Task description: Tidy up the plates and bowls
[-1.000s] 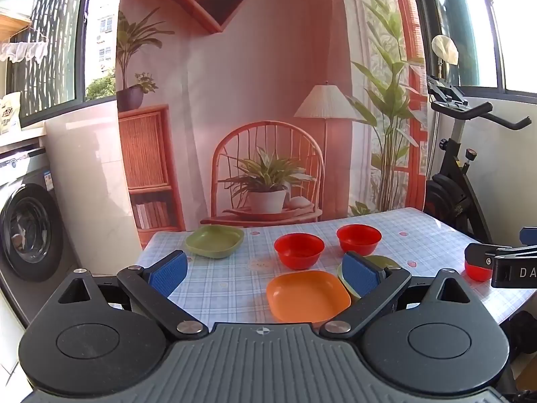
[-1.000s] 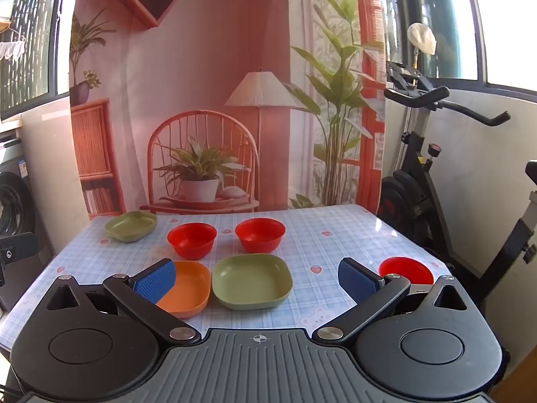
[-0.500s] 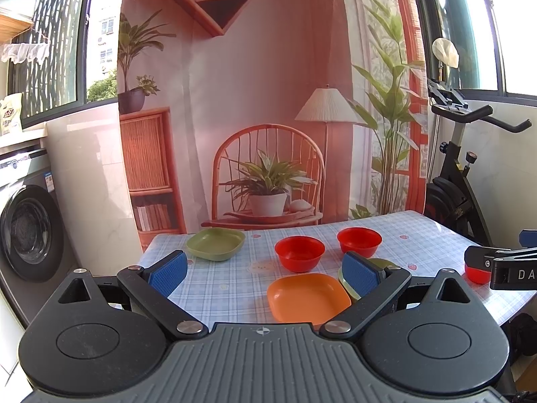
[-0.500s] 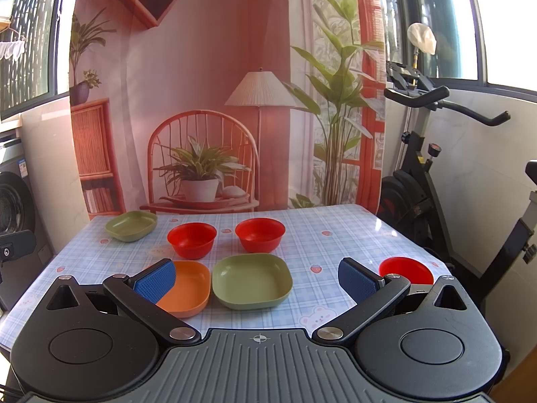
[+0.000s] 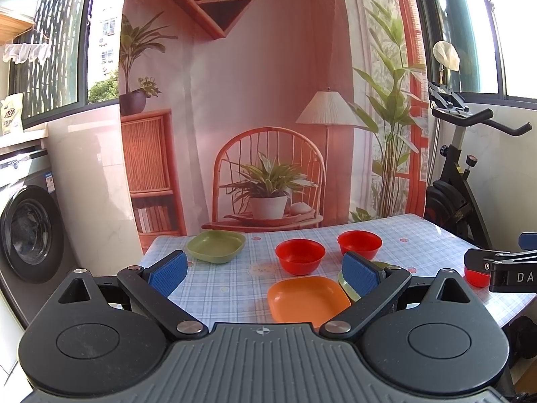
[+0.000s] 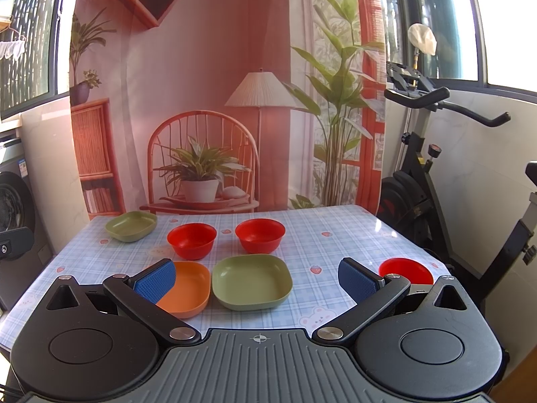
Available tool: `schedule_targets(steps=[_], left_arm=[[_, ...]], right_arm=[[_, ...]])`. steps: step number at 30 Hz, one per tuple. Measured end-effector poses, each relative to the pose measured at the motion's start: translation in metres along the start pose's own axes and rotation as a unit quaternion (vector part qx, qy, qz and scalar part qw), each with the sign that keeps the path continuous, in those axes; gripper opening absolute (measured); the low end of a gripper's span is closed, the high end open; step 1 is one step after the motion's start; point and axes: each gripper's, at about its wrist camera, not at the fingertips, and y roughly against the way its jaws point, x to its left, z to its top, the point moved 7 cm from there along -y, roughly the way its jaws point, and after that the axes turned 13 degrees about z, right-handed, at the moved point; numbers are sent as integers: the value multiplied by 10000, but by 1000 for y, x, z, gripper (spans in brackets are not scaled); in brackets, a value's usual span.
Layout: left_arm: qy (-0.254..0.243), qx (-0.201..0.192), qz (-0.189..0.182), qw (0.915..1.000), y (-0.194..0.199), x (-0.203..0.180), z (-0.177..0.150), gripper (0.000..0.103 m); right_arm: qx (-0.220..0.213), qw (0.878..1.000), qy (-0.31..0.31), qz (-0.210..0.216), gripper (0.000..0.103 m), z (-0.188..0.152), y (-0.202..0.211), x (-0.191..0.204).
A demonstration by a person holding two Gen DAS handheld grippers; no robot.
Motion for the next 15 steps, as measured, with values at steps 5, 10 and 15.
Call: schedule_targets(steps=[5,10,15], left_arm=[[8,4,-2,10000,0,0,0,100],[18,-1,-4,10000,0,1,-1,100],[27,-1,-3,10000,0,1,0,100]], right_arm=[[3,10000,-1,0,103,0,0,0],[3,10000,0,-2,103,0,0,0],[4,10000,4,1,103,0,0,0]])
